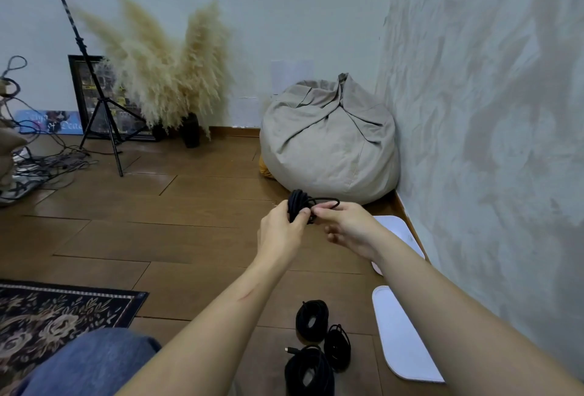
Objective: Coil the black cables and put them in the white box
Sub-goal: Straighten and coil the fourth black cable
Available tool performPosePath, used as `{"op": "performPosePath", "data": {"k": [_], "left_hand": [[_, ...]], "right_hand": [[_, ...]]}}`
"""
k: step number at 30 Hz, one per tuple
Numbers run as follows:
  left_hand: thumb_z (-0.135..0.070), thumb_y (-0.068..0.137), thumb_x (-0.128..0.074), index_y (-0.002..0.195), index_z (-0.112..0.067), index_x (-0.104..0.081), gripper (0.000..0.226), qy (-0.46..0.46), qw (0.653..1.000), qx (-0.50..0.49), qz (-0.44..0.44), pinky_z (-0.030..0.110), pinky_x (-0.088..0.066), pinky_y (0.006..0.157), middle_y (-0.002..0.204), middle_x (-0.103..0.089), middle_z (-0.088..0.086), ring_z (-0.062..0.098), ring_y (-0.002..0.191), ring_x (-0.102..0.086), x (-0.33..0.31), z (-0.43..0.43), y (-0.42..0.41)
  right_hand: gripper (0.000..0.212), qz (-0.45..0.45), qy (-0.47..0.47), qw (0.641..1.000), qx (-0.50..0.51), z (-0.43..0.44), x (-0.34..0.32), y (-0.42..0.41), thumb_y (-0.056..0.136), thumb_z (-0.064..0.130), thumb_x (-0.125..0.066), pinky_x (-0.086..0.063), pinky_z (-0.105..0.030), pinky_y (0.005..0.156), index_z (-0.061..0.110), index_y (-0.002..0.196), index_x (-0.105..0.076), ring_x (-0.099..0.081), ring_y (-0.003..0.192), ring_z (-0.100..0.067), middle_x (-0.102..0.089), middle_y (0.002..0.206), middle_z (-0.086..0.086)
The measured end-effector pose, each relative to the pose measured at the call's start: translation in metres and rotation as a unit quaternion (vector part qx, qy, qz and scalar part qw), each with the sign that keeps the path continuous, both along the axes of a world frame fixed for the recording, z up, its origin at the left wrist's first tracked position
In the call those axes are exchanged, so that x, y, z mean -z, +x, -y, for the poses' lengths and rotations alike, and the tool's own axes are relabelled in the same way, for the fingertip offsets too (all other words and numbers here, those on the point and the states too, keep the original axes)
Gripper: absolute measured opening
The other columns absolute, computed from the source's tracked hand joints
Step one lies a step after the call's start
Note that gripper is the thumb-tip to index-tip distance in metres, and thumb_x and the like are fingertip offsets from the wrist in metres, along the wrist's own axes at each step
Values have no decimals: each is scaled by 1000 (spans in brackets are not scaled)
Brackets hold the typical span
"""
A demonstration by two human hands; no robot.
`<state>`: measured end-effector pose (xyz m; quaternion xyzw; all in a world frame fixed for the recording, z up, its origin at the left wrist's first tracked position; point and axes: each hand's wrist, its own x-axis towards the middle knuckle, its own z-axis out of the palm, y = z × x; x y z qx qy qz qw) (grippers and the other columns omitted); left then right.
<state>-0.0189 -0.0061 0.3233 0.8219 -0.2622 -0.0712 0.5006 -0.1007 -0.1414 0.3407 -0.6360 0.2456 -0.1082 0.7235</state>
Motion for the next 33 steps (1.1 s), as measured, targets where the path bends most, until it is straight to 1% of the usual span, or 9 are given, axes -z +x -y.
{"op": "performPosePath", "data": {"k": [3, 6, 11, 14, 17, 22, 26, 29, 33], "left_hand": [[-47, 98, -54, 93, -26, -61, 23, 42, 998, -30, 28, 46, -56, 79, 88, -68, -1, 26, 83, -68, -6, -4, 6], [-43, 98, -55, 91, -24, -60, 21, 59, 997, -39, 39, 44, -55, 79, 86, -67, -2, 26, 83, -68, -7, -5, 8], [-55, 88, -54, 94, -30, -64, 27, 35, 999, 5, 20, 48, -59, 78, 89, -69, -7, 22, 83, -70, -7, 0, 3], [-53, 91, -54, 97, -28, -64, 28, 64, 998, -1, 27, 46, -57, 81, 93, -70, -5, 23, 86, -70, -5, -1, 6], [-45, 99, -54, 98, -19, -61, 27, 119, 991, -23, 64, 40, -51, 79, 95, -68, 2, 27, 92, -65, -1, -1, 9], [-44, 102, -51, 95, -16, -54, 30, 163, 981, -62, 91, 37, -38, 71, 101, -64, 8, 34, 98, -61, -1, 1, 13], [-43, 102, -51, 99, -16, -57, 28, 153, 982, -59, 91, 37, -40, 71, 99, -65, 5, 31, 97, -61, -5, -3, 14], [-43, 99, -55, 93, -16, -59, 28, 104, 992, -30, 57, 41, -52, 78, 90, -67, 2, 28, 88, -65, -7, -3, 11], [-48, 89, -59, 84, -25, -62, 24, 40, 999, -3, 32, 49, -57, 79, 82, -67, -3, 22, 80, -69, -8, -1, 2]], "right_hand": [[12, 58, -175, 982, 34, 7, -6, -2, 91, 15, -73, -53, -28, 57, 16, 103, -70, -58, 62, -13, -66, 81, -5], [6, 71, -251, 965, 24, 7, -2, 2, 94, 14, -68, -59, -31, 64, 9, 92, -71, -67, 68, -19, -71, 75, -8], [19, 62, -121, 991, 0, -6, 4, 6, 101, 11, -58, -57, -25, 64, 1, 93, -72, -64, 63, -13, -70, 77, -11], [21, 40, -73, 996, -26, -6, -1, 4, 101, 14, -58, -57, -24, 67, -1, 104, -72, -64, 67, -13, -72, 90, -17], [20, -2, -116, 990, -84, -3, -12, -2, 101, 21, -60, -58, -29, 68, 8, 108, -72, -67, 74, -17, -74, 101, -16], [18, 18, -259, 962, -85, 3, -23, -5, 89, 24, -76, -58, -29, 63, 13, 100, -69, -61, 65, -16, -66, 79, -6], [20, 42, -257, 962, -88, 4, -22, -3, 95, 26, -68, -62, -33, 71, 6, 93, -74, -70, 72, -23, -73, 82, -15], [25, 46, -273, 960, -47, 8, -14, -2, 100, 24, -61, -61, -33, 69, 4, 91, -72, -73, 73, -27, -74, 79, -15], [26, 57, -210, 976, -11, 6, 3, 4, 104, 20, -53, -61, -35, 66, 4, 89, -67, -73, 71, -28, -73, 75, -13]]}}
